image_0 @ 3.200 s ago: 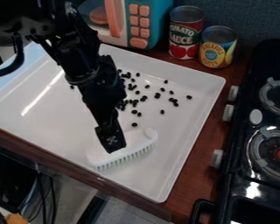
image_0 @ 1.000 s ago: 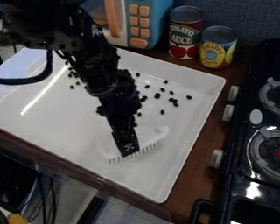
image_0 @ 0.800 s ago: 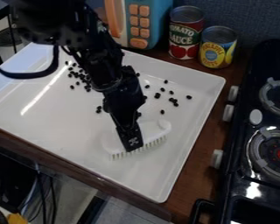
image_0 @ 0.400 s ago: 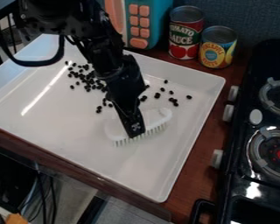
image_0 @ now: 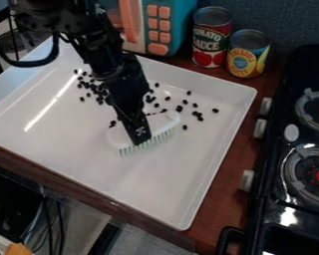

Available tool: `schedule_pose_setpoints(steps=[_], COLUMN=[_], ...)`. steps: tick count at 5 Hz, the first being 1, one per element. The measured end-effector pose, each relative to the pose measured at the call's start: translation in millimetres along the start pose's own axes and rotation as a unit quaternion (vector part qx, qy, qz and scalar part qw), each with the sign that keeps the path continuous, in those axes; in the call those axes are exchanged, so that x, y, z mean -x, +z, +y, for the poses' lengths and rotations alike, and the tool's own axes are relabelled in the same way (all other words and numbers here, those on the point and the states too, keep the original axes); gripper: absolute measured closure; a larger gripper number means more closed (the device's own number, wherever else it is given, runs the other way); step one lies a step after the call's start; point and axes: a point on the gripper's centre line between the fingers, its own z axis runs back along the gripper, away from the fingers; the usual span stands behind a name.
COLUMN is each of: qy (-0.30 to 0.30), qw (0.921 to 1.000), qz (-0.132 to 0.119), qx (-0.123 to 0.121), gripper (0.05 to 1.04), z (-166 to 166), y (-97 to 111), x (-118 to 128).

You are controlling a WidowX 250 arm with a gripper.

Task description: Sweep into pile

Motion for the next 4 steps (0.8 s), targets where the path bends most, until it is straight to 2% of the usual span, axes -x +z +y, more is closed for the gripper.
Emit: schedule_pose_setpoints(steps=[1, 4], qy=[0.010, 0.030], qw=[0.9999, 0.9994], qz=[-0.001, -0.016], qx=[0.004, -0.010], gripper=[0.363, 0.363], z=[10, 41], y=[3, 6], x=[6, 8])
